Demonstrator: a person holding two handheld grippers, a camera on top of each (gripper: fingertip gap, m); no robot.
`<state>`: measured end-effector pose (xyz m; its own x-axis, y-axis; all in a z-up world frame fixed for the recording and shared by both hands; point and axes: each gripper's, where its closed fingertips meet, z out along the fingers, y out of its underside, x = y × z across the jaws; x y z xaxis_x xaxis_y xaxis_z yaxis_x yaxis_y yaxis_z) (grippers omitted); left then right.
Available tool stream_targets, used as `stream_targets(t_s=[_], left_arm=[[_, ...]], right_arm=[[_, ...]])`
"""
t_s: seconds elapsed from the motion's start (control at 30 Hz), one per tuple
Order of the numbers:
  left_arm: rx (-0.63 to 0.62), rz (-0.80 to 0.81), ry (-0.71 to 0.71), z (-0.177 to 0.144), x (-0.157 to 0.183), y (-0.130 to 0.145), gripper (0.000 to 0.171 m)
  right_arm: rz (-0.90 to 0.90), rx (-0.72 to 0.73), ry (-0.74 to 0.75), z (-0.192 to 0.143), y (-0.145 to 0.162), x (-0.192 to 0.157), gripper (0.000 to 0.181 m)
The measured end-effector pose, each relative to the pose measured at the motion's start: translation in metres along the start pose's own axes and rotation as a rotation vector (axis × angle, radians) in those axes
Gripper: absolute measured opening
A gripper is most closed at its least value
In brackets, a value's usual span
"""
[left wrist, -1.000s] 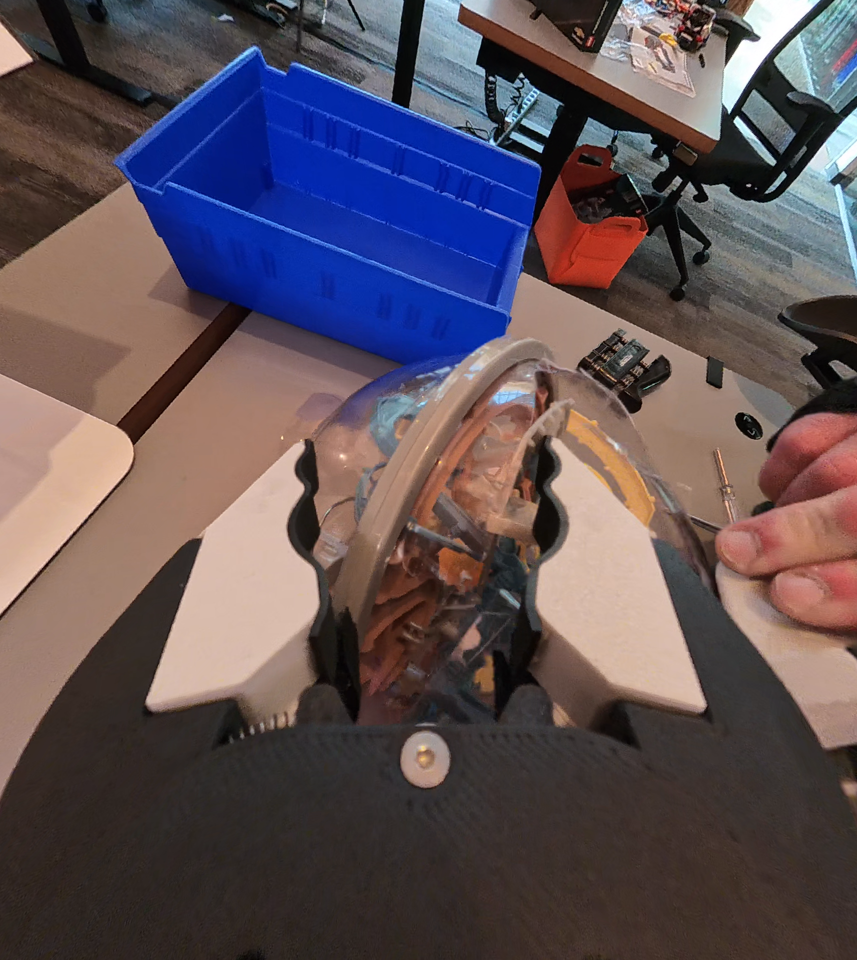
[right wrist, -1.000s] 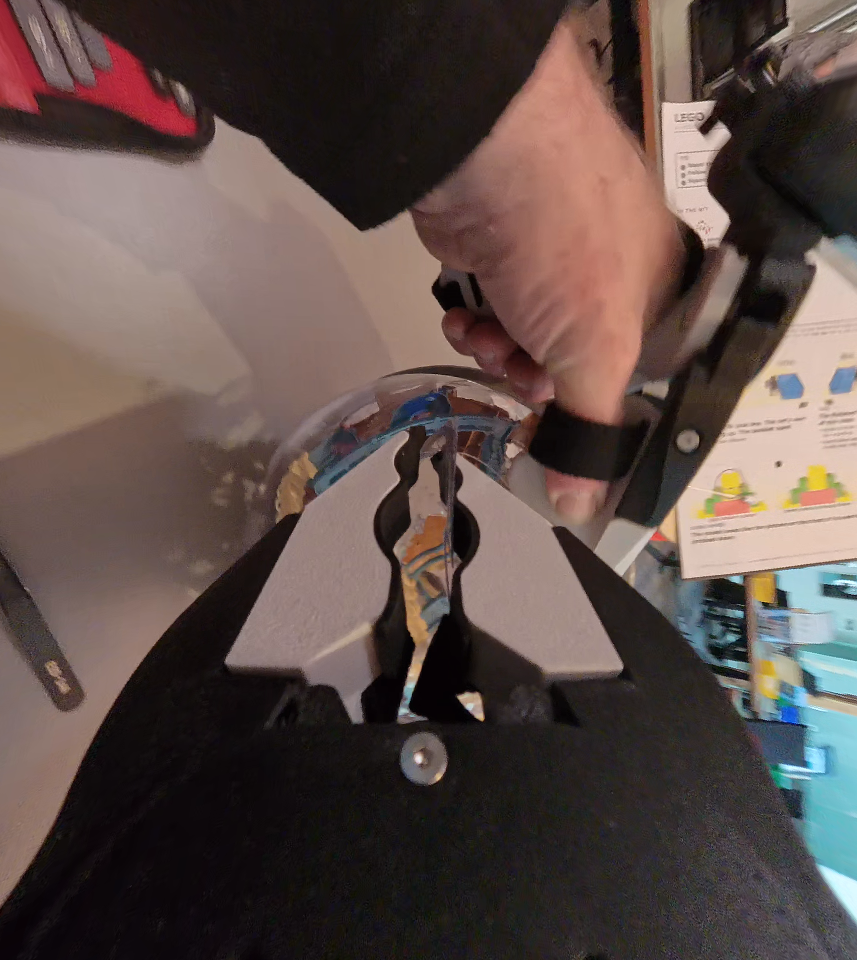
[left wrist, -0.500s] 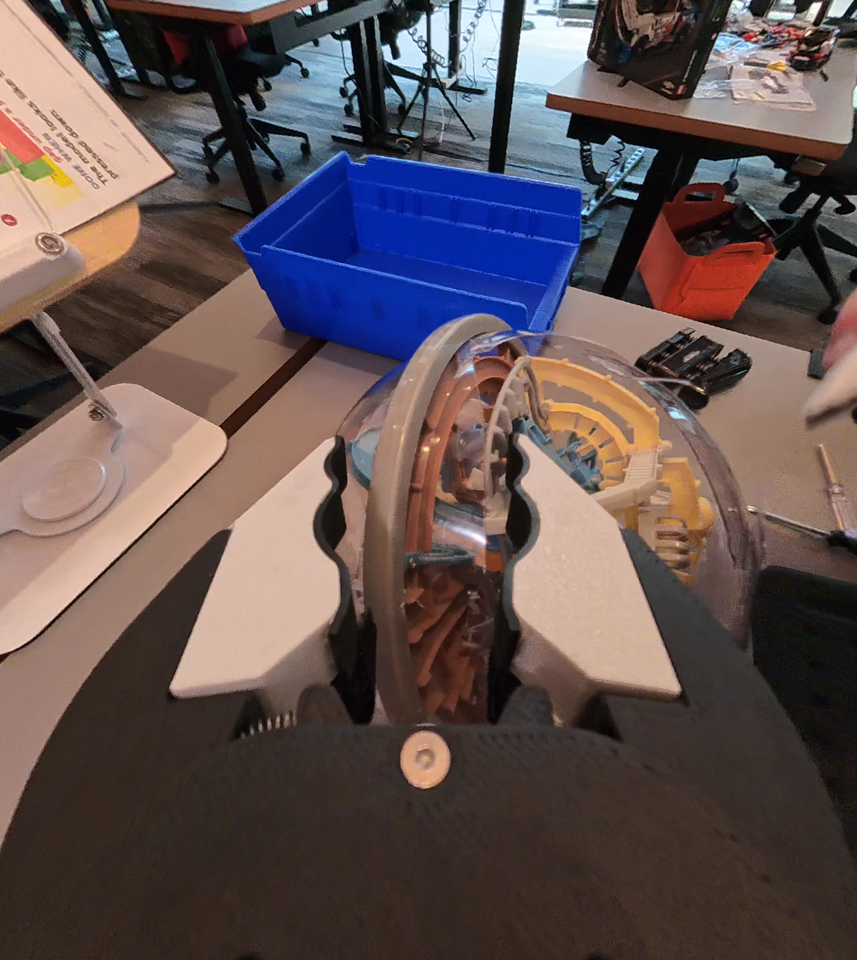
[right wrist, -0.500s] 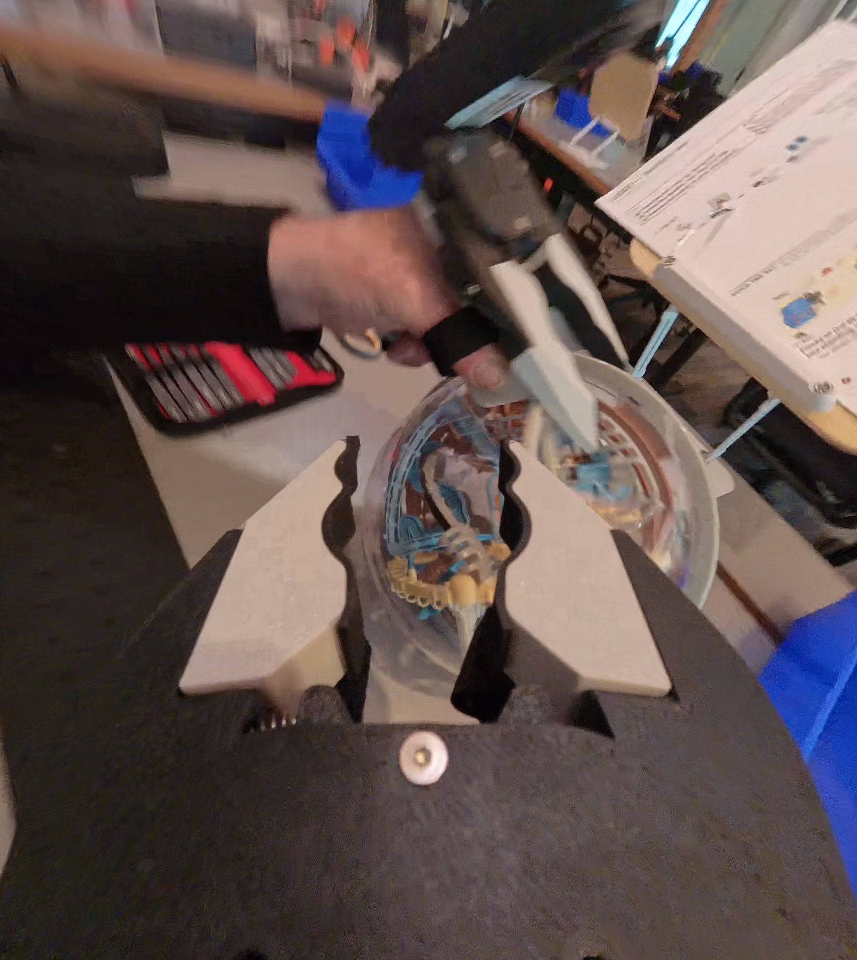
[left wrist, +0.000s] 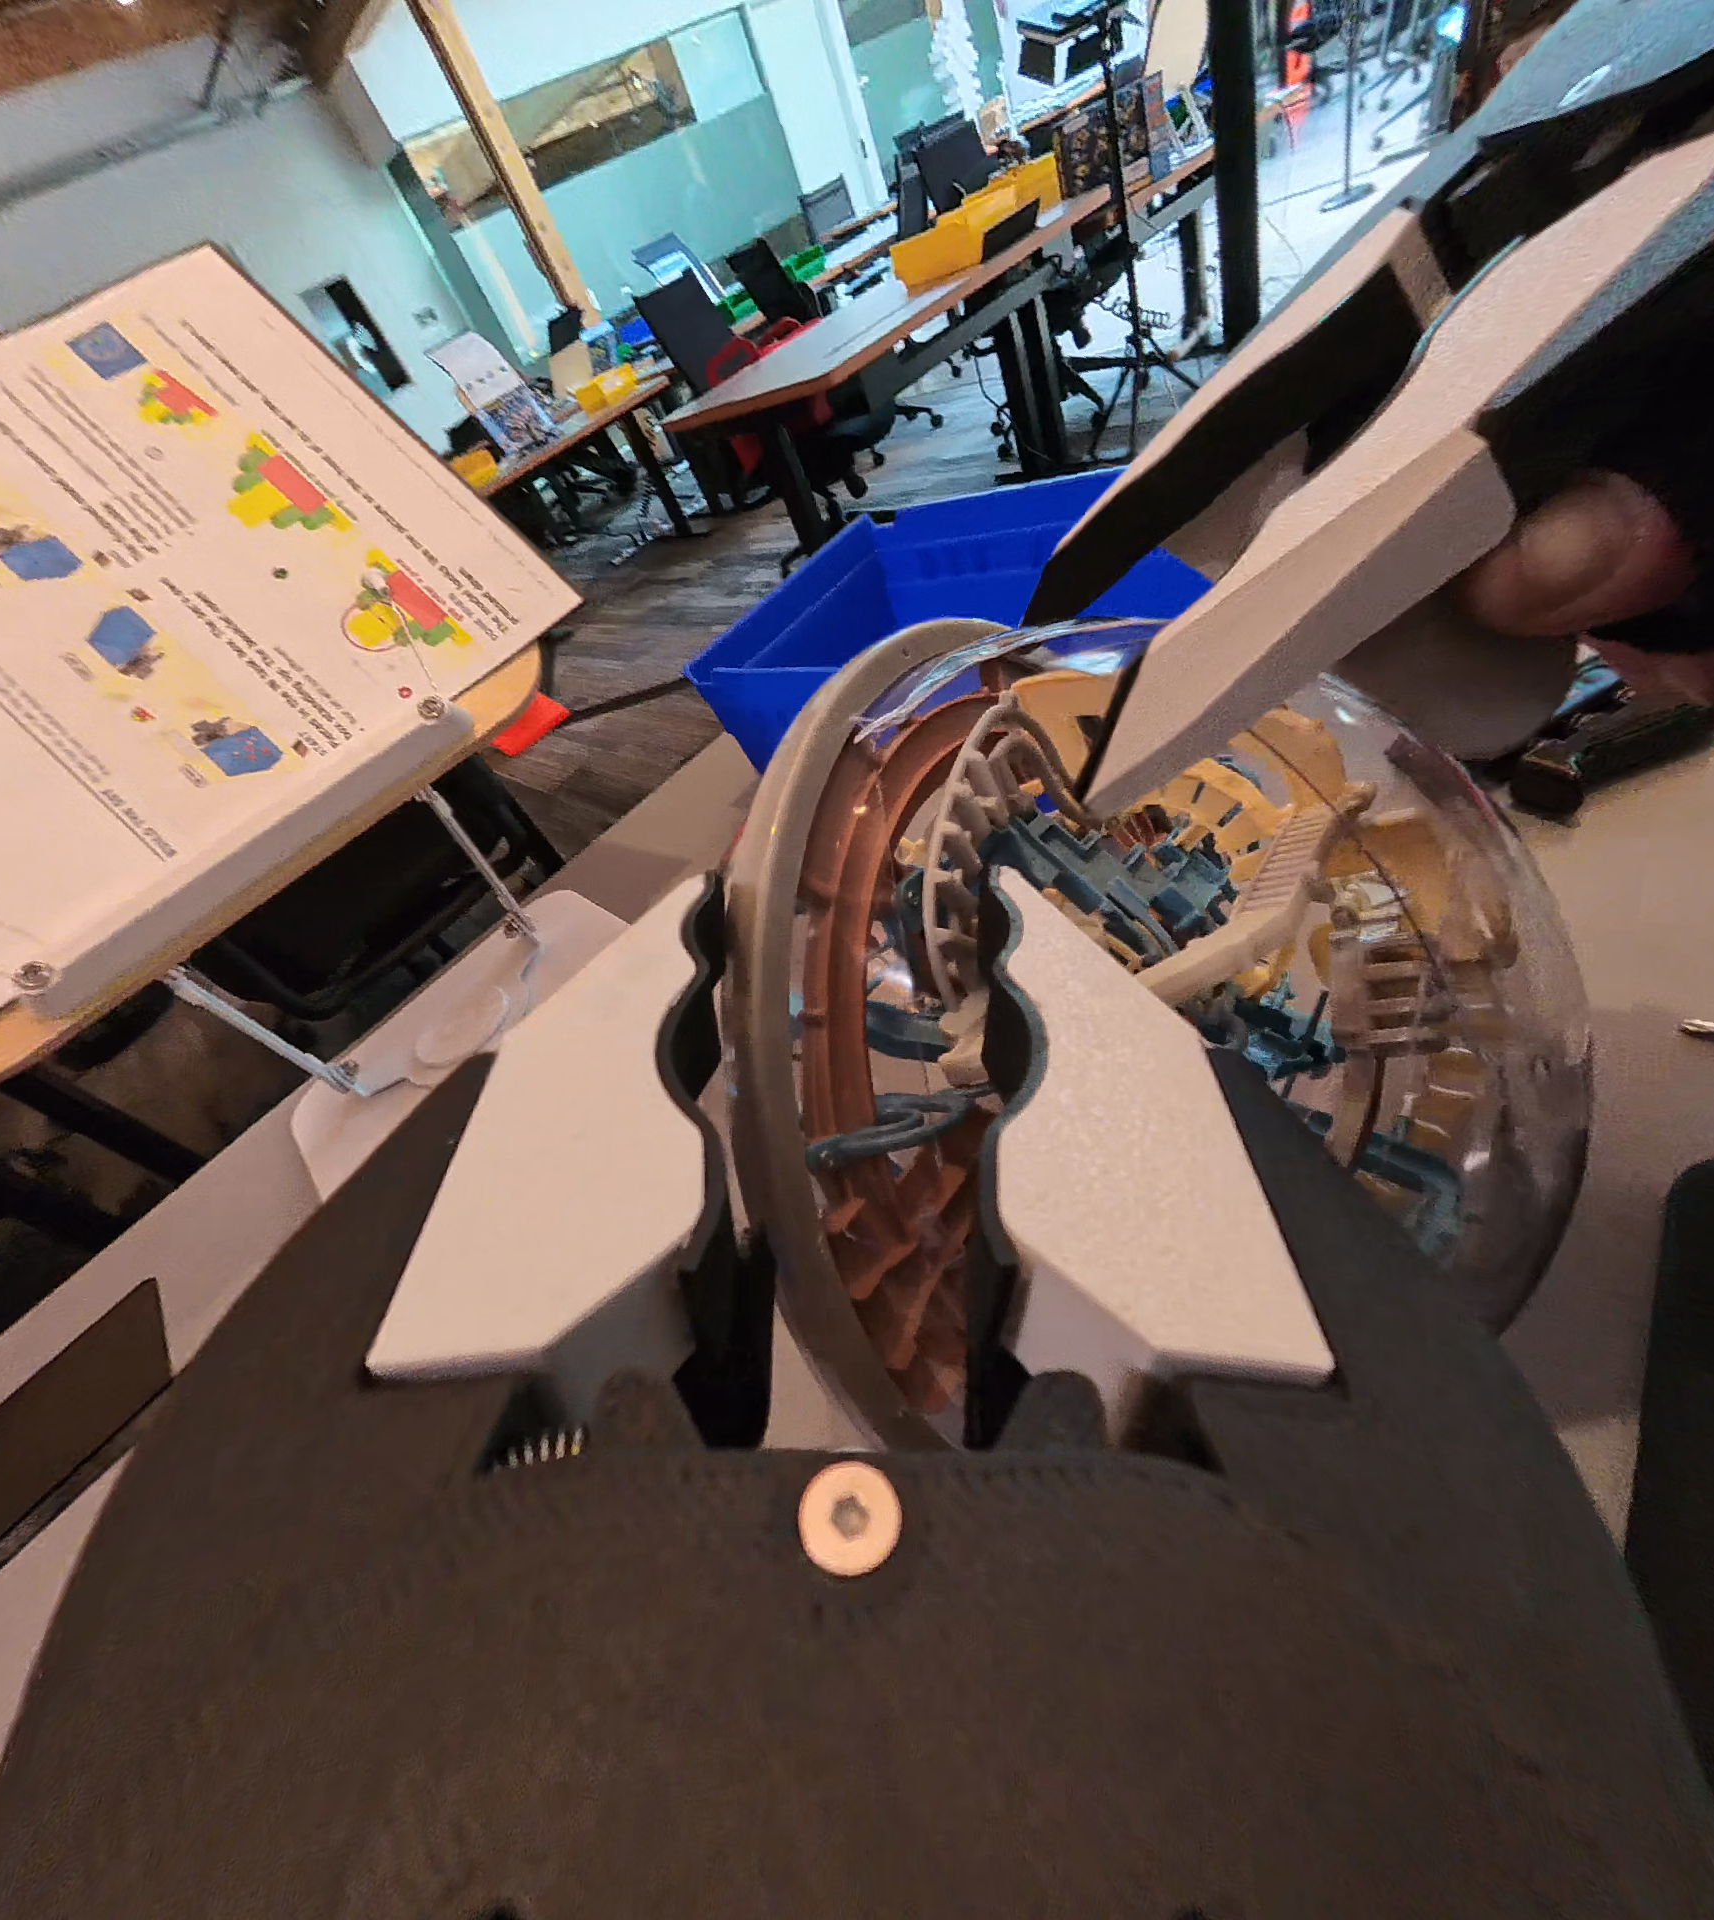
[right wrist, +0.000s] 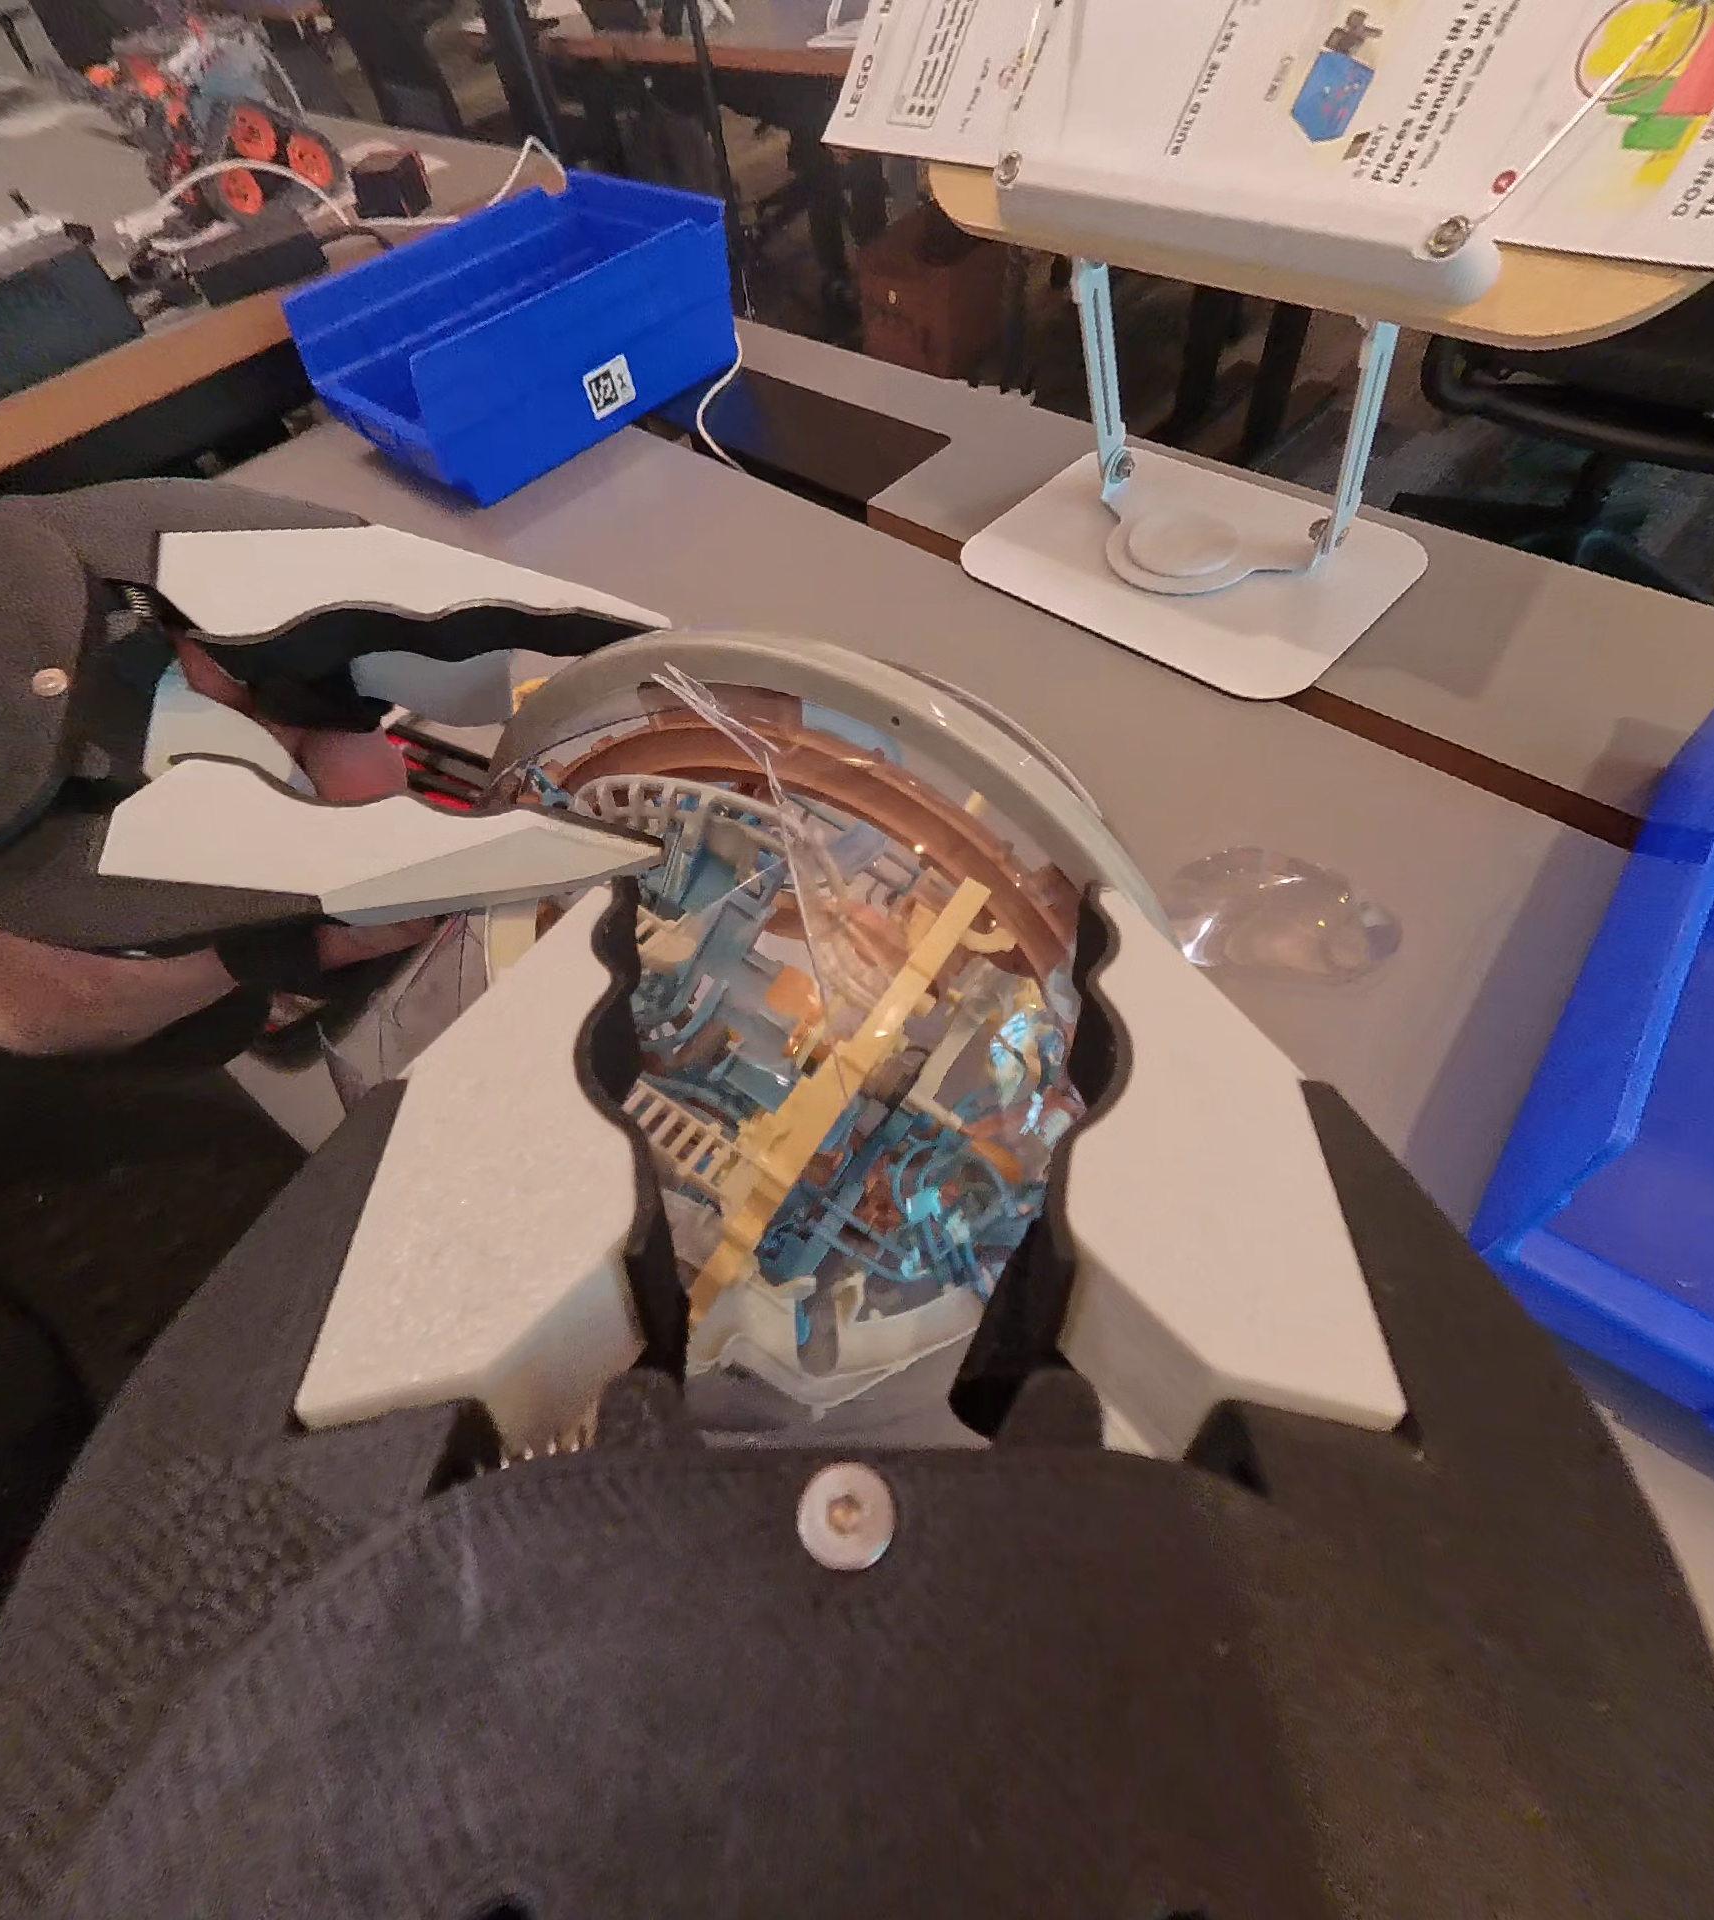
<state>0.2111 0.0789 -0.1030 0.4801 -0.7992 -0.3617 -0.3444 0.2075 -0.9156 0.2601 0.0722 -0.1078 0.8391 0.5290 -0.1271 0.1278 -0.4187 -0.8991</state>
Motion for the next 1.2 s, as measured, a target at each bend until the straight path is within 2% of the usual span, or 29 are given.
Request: stream_targets(t_s=[0.1,0.17,0.27,0.4,0.43,0.47,0.5,0.6,0.7,0.8,0.9,1.07,1.13,1.2], left_arm=[[0.054,0.077,-0.054,-0.011,0.012,-0.008,0.044],[0.070,0.120,-0.070,-0.017,0.019,-0.011,0.045],[0.074,0.191,-0.082,-0.025,0.029,-0.013,0.046],[0.109,0.215,-0.030,-0.038,0.040,-0.021,0.051],[0.128,0.226,-0.014,-0.044,0.041,-0.028,0.059],[0.134,0.232,0.025,-0.049,0.043,-0.035,0.064],[0.105,0.234,0.085,-0.051,0.044,-0.038,0.078],[0.033,0.264,0.252,-0.052,0.037,-0.048,0.086],[-0.165,0.259,0.459,-0.037,0.036,-0.031,0.094],[-0.339,0.201,0.684,-0.034,0.049,-0.002,0.112],[-0.327,0.190,0.628,-0.021,0.047,0.003,0.113],[-0.330,0.026,0.546,-0.010,0.037,0.007,0.112],[-0.333,-0.007,0.533,-0.009,0.040,0.009,0.111],[-0.331,-0.019,0.491,-0.007,0.046,0.009,0.111]], right_arm=[[-0.088,-0.101,0.096,-0.004,0.011,-0.001,0.090],[-0.138,-0.134,0.139,-0.009,0.016,-0.003,0.086],[-0.179,-0.117,0.152,-0.017,0.019,-0.011,0.081],[-0.186,-0.045,0.122,-0.021,0.018,-0.018,0.078],[-0.199,-0.038,0.114,-0.021,0.018,-0.021,0.078],[-0.217,-0.038,0.110,-0.020,0.018,-0.023,0.078],[-0.241,-0.037,0.098,-0.020,0.017,-0.025,0.078],[-0.292,-0.015,0.019,-0.016,0.014,-0.036,0.079],[-0.370,0.002,-0.078,-0.011,0.010,-0.052,0.080],[-0.408,0.013,-0.180,-0.005,0.006,-0.066,0.082],[-0.361,0.008,-0.184,-0.001,0.000,-0.062,0.082],[-0.335,-0.069,-0.011,-0.020,0.002,-0.053,0.075],[-0.303,-0.128,0.041,-0.028,0.011,-0.049,0.072],[-0.265,-0.139,0.031,-0.030,0.018,-0.054,0.073]])
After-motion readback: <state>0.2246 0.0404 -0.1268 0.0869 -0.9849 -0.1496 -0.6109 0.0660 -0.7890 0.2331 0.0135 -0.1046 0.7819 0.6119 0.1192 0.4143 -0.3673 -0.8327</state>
